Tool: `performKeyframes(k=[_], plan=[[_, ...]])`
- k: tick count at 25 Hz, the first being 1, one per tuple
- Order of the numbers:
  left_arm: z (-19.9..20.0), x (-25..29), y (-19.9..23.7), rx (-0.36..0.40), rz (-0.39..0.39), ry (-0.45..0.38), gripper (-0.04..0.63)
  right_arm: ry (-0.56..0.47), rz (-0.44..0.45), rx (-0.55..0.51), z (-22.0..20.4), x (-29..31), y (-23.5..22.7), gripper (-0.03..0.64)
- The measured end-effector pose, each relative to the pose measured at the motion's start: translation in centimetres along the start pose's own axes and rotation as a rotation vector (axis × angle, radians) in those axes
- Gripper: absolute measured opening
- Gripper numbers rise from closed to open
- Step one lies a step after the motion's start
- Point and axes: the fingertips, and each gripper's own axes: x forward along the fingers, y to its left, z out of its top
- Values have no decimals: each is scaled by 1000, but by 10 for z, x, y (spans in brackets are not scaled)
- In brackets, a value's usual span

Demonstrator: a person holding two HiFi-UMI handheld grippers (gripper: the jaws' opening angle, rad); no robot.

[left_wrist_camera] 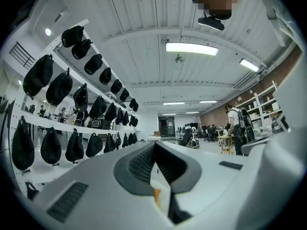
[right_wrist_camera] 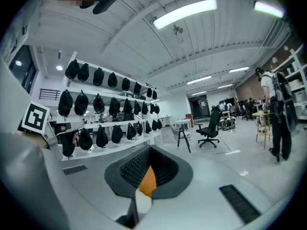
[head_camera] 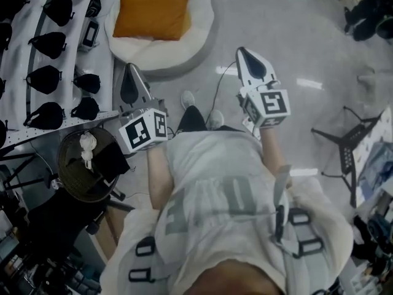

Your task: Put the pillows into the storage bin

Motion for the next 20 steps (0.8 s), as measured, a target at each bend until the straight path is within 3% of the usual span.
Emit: performKeyframes(k=[10,20], plan=[[8,25,20,12,40,-19,8,-11,55,28,8,34,5,8],[-9,104,50,-27,24,-17,8,0,15,34,14,108,-8,9]])
